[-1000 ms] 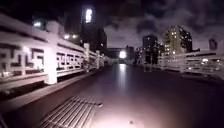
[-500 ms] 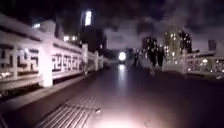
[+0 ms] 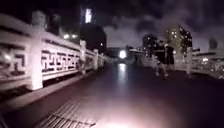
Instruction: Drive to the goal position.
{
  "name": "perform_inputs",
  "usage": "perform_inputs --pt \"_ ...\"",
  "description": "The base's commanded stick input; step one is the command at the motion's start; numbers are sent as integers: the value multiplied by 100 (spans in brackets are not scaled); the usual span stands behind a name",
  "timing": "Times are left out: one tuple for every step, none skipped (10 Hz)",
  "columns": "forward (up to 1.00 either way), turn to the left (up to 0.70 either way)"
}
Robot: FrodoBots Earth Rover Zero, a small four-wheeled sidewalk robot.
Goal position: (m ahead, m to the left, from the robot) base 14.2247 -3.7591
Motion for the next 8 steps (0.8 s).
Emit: perform_inputs --pt "45 0" --pt "45 0" --pt "45 0" --pt "45 0" --pt "45 0" --pt "45 0" --pt "45 0" --pt "45 0"
